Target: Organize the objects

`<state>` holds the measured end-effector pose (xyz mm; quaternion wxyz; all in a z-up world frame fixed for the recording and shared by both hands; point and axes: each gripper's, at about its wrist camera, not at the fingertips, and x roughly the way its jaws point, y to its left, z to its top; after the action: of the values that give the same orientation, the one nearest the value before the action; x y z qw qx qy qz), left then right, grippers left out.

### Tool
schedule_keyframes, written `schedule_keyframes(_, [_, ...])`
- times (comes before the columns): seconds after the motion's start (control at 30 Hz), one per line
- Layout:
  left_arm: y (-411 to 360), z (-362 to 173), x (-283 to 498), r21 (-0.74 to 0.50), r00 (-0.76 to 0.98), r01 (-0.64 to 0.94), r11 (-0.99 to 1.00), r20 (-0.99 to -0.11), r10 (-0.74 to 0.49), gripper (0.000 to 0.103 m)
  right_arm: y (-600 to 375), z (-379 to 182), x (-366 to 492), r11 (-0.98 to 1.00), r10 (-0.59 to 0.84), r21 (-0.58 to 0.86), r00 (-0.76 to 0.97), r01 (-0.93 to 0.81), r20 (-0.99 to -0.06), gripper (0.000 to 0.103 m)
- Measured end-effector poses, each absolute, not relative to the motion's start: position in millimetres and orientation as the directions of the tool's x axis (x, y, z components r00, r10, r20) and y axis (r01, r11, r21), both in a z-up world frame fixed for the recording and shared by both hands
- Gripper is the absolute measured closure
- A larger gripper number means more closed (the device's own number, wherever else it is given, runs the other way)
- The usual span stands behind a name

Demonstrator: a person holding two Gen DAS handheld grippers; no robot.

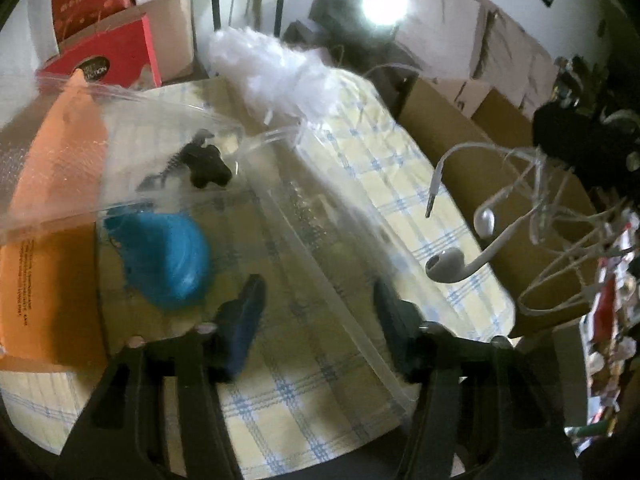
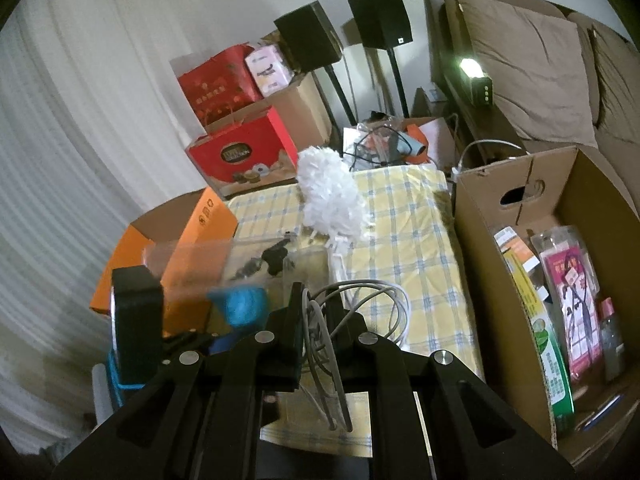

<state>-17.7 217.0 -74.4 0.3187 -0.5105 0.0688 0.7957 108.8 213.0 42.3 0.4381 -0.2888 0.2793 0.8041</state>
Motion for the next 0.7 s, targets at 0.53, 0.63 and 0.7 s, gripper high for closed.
schedule_keyframes(0.53, [197,-40,-16,-0.243,-0.329,-0.558,-0.794,-0.813,0.48,0.098,215,51,111,-0.473,0.56,0.184,-0.455,-0.862,-0.693,0.094])
schedule_keyframes(0.63, [191,-28,-18,-0.235,-0.36,-0.556,-0.797,-0.796,0.486,0.098,215,57,113,-0.473,0.569,0.186,-0.459,-0.861,-0.682,0.094])
schedule_keyframes(0.7, [185,-18,-18,-0.235,-0.378,-0.551,-0.801,-0.785,0.49,0.098,213,61,112,-0.476,0.575,0.184,-0.463,-0.86,-0.675,0.094])
